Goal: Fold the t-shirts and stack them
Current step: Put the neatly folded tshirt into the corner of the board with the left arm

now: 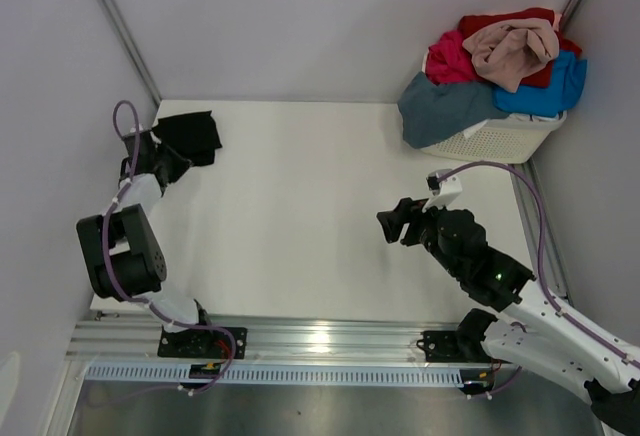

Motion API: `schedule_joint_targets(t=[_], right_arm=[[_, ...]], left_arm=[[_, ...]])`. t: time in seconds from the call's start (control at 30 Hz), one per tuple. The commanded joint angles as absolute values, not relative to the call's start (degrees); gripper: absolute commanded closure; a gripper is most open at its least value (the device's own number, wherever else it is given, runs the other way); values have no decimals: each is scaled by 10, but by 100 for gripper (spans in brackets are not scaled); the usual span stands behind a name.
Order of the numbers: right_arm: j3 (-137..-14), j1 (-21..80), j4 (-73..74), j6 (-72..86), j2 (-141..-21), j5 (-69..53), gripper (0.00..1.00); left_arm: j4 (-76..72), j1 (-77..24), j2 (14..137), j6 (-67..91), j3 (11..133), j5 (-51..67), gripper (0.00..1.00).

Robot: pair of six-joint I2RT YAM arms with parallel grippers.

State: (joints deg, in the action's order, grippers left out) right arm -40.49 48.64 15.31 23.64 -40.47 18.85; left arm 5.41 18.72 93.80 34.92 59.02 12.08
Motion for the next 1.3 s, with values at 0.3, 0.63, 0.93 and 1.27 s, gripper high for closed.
schedule_joint_targets(t=[0.3, 0.63, 0.93, 1.27], right_arm=[[-408, 489, 174, 210, -368, 200, 32], [-402, 487, 180, 185, -352, 201, 31], [-404, 483, 185, 166, -357, 174, 30], [-412, 482, 182, 164, -358, 156, 30]], left_arm=[[-192, 89, 867, 54, 536, 41, 79], [-269, -58, 892, -363, 507, -197, 80], [-324, -100, 941, -431, 464, -387, 80], [-216, -100, 992, -400, 514, -480, 2]])
